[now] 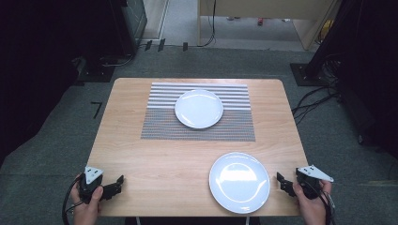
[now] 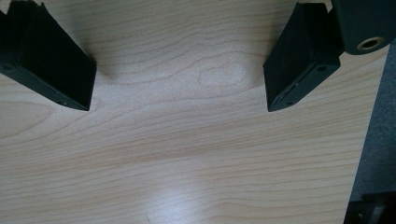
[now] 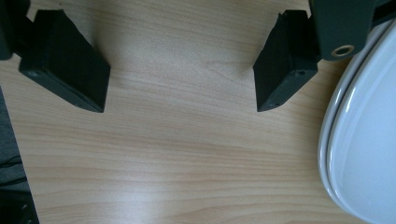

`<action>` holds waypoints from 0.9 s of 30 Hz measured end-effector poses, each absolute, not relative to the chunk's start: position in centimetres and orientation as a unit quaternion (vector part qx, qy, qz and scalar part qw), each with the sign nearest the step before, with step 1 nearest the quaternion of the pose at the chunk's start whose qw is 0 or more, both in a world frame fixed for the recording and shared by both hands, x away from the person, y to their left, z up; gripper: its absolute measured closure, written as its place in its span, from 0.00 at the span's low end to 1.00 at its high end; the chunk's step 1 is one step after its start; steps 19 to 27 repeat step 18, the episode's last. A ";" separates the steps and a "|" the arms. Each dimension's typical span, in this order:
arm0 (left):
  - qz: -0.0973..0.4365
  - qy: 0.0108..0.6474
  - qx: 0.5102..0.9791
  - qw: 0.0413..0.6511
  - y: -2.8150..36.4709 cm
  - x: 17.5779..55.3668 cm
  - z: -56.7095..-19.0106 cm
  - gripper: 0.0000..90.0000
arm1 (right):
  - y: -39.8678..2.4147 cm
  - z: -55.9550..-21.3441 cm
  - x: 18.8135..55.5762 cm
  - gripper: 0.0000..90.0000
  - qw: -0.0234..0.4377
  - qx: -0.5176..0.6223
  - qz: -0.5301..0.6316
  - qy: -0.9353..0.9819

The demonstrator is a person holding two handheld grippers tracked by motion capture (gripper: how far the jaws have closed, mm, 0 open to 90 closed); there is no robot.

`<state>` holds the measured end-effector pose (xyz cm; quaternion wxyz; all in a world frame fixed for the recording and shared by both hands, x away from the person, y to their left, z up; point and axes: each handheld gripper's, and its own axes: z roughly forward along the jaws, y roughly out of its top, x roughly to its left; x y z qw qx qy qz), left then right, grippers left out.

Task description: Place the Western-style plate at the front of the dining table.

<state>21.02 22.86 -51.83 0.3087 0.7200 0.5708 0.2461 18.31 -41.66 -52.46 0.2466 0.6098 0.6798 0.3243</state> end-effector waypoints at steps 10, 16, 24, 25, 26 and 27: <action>0.249 0.573 0.717 0.310 22.8 21.1 -51.9 0.09 | -41.3 -52.5 18.4 0.16 0.250 0.605 0.313 0.689; 0.249 0.573 0.717 0.310 22.8 21.1 -51.9 0.09 | -41.3 -52.5 18.4 0.15 0.249 0.604 0.312 0.690; 0.249 0.573 0.717 0.310 22.8 21.1 -51.9 0.09 | -41.3 -52.5 18.4 0.15 0.249 0.605 0.312 0.690; 0.249 0.573 0.717 0.310 22.8 21.1 -51.9 0.09 | -41.3 -52.5 18.4 0.15 0.249 0.605 0.312 0.690; 0.249 0.573 0.717 0.310 22.8 21.1 -51.9 0.09 | -41.3 -52.5 18.4 0.15 0.249 0.605 0.312 0.690; 0.249 0.573 0.717 0.310 22.8 21.1 -51.9 0.09 | -41.3 -52.5 18.4 0.15 0.249 0.605 0.312 0.690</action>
